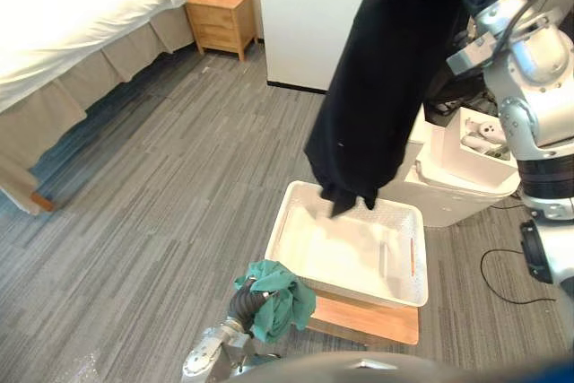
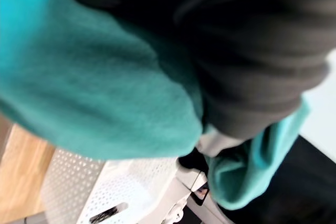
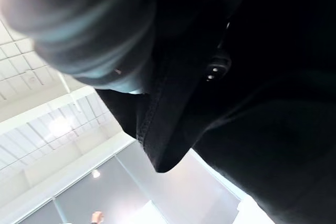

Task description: Tidy the bed and pick cloth on bed and put in laundry

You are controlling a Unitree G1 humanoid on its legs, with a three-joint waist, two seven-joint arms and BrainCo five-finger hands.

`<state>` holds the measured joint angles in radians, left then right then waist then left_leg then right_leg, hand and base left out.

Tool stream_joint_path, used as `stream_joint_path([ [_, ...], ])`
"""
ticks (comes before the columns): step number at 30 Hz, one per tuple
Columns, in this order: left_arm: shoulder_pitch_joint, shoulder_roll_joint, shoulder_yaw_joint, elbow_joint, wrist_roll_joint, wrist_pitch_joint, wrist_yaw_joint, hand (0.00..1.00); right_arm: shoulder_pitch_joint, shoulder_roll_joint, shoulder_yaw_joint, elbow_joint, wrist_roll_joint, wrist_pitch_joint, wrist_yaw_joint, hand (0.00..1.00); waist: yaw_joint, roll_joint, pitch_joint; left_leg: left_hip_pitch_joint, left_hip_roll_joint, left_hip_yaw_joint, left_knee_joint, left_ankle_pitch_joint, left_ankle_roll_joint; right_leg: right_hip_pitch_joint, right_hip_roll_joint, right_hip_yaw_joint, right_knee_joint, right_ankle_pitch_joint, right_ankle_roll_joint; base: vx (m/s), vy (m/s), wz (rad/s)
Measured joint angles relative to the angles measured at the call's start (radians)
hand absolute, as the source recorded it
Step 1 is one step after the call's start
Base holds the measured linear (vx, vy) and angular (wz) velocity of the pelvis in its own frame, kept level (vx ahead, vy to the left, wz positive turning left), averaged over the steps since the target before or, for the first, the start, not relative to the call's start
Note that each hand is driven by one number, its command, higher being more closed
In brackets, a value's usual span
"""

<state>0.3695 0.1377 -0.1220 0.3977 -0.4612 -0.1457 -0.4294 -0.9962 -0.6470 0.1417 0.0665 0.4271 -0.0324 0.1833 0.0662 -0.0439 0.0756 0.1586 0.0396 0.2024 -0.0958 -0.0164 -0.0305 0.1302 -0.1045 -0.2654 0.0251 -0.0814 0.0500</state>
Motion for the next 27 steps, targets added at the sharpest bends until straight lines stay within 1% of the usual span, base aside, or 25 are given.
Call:
stream_joint_path([
  [3,-0.003,0.002,-0.002,0.01,0.0,0.006,0.0,1.0,-0.033,-0.003,0.0,0.001,0.024,-0.039,0.001,1.0,-0.001,-0.003,-0.003,0.001,0.006,0.002,0.0,0.007,-0.003,0.001,0.007,0.001,-0.001,0.004,-0.005,-0.06,-0.04,-0.02],
  [5,-0.004,0.008,0.0,0.01,0.0,0.008,0.0,1.0,-0.033,-0.003,0.0,0.002,0.035,-0.044,0.007,1.0,-0.001,-0.009,-0.009,0.001,0.009,0.005,0.0,0.01,-0.005,0.001,0.01,0.003,-0.004,0.008,-0.009,-0.05,-0.03,-0.04],
  [7,-0.012,0.011,0.003,0.01,0.0,0.02,0.0,1.0,-0.033,-0.002,0.0,0.002,0.041,-0.043,0.01,1.0,-0.001,-0.013,-0.013,0.0,0.013,0.006,0.0,0.014,-0.008,0.003,0.016,0.005,-0.013,0.016,-0.014,-0.06,-0.035,-0.04],
  [9,-0.023,0.013,0.004,0.01,0.0,0.035,0.0,1.0,-0.033,-0.002,0.003,0.002,0.044,-0.031,0.014,1.0,-0.003,-0.012,-0.014,0.0,0.016,0.006,-0.001,0.019,-0.008,0.003,0.019,0.005,-0.013,0.018,-0.018,-0.06,-0.026,0.0],
  [12,-0.03,0.013,0.004,0.01,0.0,0.056,0.003,1.0,-0.019,0.0,0.009,0.002,0.068,-0.006,0.018,1.0,-0.005,-0.004,-0.02,-0.001,0.022,0.008,-0.006,0.022,-0.008,0.003,0.024,0.005,-0.017,0.023,-0.021,-0.07,-0.025,-0.02],
  [15,-0.032,0.008,0.008,-0.005,0.0,0.079,0.023,1.0,0.03,0.008,0.007,0.012,0.081,0.017,0.018,1.0,-0.005,0.004,-0.025,-0.002,0.024,0.01,-0.007,0.029,-0.009,0.005,0.028,0.004,-0.025,0.032,-0.021,-0.06,-0.023,-0.02],
  [17,-0.031,0.005,0.008,-0.021,0.0,0.092,0.034,1.0,0.085,0.036,-0.001,0.013,0.081,0.04,0.021,1.0,-0.006,0.011,-0.029,-0.003,0.025,0.01,-0.007,0.032,-0.009,0.005,0.029,0.004,-0.027,0.035,-0.021,-0.04,-0.008,-0.01],
  [19,-0.032,-0.005,0.016,-0.038,0.0,0.102,0.043,1.0,0.162,0.098,-0.013,0.013,0.081,0.088,0.03,1.0,-0.009,0.023,-0.034,-0.003,0.025,0.009,-0.007,0.038,-0.009,0.005,0.029,0.004,-0.028,0.039,-0.021,-0.04,-0.003,0.0],
  [20,-0.032,-0.008,0.019,-0.042,0.0,0.104,0.044,1.0,0.182,0.113,-0.015,0.013,0.08,0.1,0.031,1.0,-0.01,0.026,-0.035,-0.003,0.025,0.008,-0.008,0.04,-0.011,0.005,0.029,0.004,-0.028,0.04,-0.021,-0.04,-0.005,0.0],
  [22,-0.03,-0.016,0.022,-0.065,0.001,0.122,0.045,1.0,0.252,0.177,-0.015,0.013,0.077,0.164,0.03,1.0,-0.013,0.037,-0.034,-0.004,0.026,0.006,-0.008,0.046,-0.011,0.005,0.03,0.002,-0.029,0.044,-0.022,-0.05,-0.009,0.02],
  [23,-0.03,-0.017,0.022,-0.069,0.001,0.123,0.045,1.0,0.269,0.193,-0.015,0.013,0.077,0.18,0.03,1.0,-0.013,0.039,-0.033,-0.005,0.027,0.005,-0.008,0.047,-0.011,0.005,0.031,0.001,-0.03,0.045,-0.022,-0.05,-0.014,0.02],
  [24,-0.029,-0.02,0.022,-0.074,0.002,0.125,0.045,1.0,0.299,0.224,-0.012,0.015,0.076,0.216,0.025,1.0,-0.012,0.045,-0.029,-0.005,0.029,0.005,-0.008,0.05,-0.012,0.005,0.032,0.0,-0.031,0.047,-0.023,-0.05,-0.011,0.01],
  [25,-0.028,-0.023,0.022,-0.076,0.002,0.129,0.047,1.0,0.31,0.24,-0.01,0.023,0.07,0.233,0.022,1.0,-0.012,0.048,-0.027,-0.006,0.029,0.004,-0.008,0.052,-0.012,0.005,0.033,-0.001,-0.033,0.048,-0.024,-0.06,-0.012,0.04],
  [26,-0.028,-0.028,0.013,-0.076,0.004,0.135,0.057,1.0,0.337,0.267,-0.002,0.051,0.049,0.258,0.0,1.0,-0.013,0.053,-0.027,-0.015,0.03,0.002,-0.009,0.053,-0.01,0.005,0.034,-0.006,-0.047,0.057,-0.023,-0.07,-0.009,0.08],
  [27,-0.028,-0.028,0.006,-0.076,0.004,0.135,0.062,1.0,0.347,0.273,0.004,0.065,0.045,0.267,-0.01,1.0,-0.012,0.054,-0.027,-0.021,0.03,0.0,-0.009,0.053,-0.01,0.004,0.035,-0.01,-0.056,0.063,-0.024,-0.07,-0.006,0.13],
])
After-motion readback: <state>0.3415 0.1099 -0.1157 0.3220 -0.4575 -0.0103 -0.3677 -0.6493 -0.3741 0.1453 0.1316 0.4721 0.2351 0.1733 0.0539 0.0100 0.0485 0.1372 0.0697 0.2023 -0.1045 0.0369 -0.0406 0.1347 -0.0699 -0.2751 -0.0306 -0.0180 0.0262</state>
